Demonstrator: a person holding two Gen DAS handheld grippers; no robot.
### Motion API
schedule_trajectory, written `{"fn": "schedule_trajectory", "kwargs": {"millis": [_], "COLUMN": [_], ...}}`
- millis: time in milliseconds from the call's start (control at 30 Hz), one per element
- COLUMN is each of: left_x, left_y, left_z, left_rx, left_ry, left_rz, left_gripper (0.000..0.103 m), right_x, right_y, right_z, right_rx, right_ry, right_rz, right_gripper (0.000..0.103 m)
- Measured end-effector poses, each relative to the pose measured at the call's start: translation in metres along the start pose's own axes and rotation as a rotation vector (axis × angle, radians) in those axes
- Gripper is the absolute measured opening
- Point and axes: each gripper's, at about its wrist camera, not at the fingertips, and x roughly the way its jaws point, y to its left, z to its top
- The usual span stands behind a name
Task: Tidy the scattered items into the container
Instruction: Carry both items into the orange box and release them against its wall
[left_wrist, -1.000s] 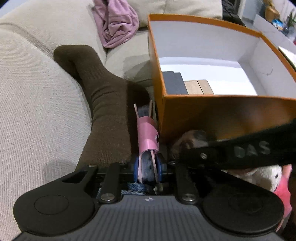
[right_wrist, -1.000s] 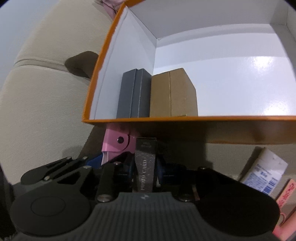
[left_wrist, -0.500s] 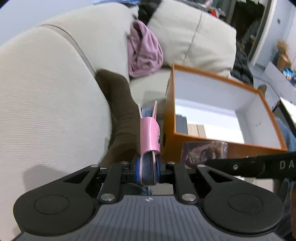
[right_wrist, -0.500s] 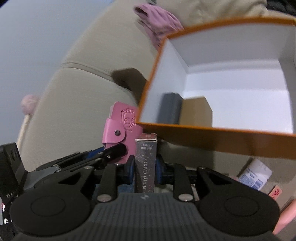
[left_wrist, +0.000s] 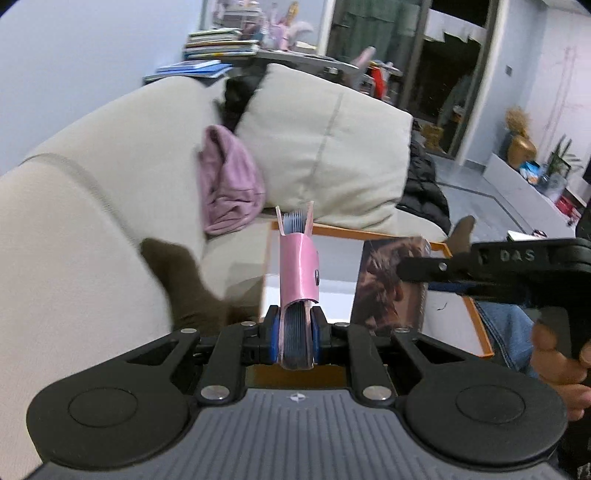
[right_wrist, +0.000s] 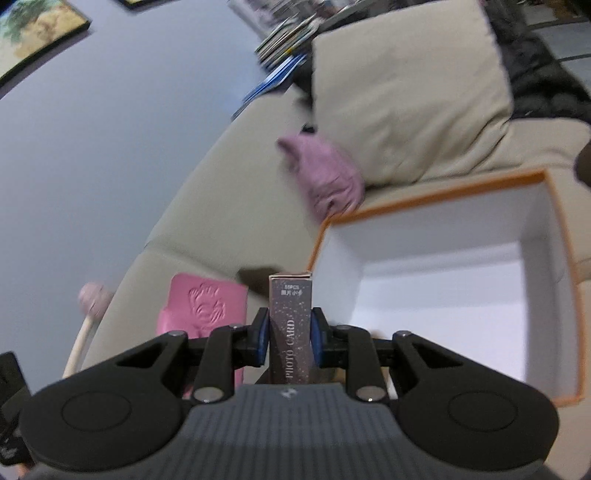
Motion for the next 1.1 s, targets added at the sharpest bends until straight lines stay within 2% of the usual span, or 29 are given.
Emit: {"fn": "schedule_trajectory", "kwargs": {"millis": [167,400,533,733,867,967,1100], "left_x": [0.048,0.133,0.16,0.18,0.191,0.192,0.19], "left_y": [-0.024,-0.026,-0.021,-0.025,-0.021,-0.022,-0.023], "left_z": [0.018,0.022,0.02,0.017,0.01,0.006,0.007], "left_rx": [0.074,0.134,0.144,0.211,0.206,0.223,0.23], "left_ry": [0.025,0.149,0.225,0.237,0.29,0.293,0.3], "left_rz": [0.009,0.094,0.103,0.169,0.152,0.177,0.166], "left_gripper": [0.018,0.018,0.018,0.018,0.018,0.018,0.021], "right_x": [0.021,0.085,0.11,0.142,0.152,0.158,0.166], "right_y": [-0.024,-0.067,-0.078,-0.09,-0.097,-0.095,-0.092], "right_z": [0.026,0.049,0.052,0.048,0.047,0.045,0.043], "right_rx": [-0.004,0.076,0.105,0.138,0.163,0.164,0.174], "right_ry": [-0.006,0.14,0.205,0.278,0.306,0.314,0.334], "right_rz": [-0.078,-0.127,-0.116,-0.131,-0.135,-0.146,-0.147], "right_gripper": [0.024,0.024,0.024,0.024,0.024,0.024,0.024]}}
